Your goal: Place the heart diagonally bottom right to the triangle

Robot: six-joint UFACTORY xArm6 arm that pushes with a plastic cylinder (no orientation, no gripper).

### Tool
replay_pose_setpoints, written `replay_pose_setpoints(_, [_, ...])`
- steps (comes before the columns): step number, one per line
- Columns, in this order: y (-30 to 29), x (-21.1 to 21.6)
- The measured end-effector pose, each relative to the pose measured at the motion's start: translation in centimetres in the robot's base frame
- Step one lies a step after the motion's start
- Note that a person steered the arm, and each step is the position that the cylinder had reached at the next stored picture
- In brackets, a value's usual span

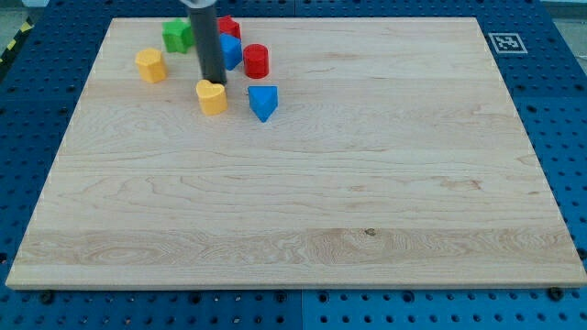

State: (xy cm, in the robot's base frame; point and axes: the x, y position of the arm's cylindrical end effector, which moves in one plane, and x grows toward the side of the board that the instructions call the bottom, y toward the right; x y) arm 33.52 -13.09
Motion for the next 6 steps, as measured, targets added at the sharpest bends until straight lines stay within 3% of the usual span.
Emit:
replay_pose_setpoints(1, [-3.5, -1.2])
replay_pose_setpoints(2, [-4.7, 0.4])
replay_pose_setpoints(4, [7.8, 9.0])
replay_pose_setpoints(5, [12.8, 10.6])
replay_pose_setpoints(6, [9.8, 10.5])
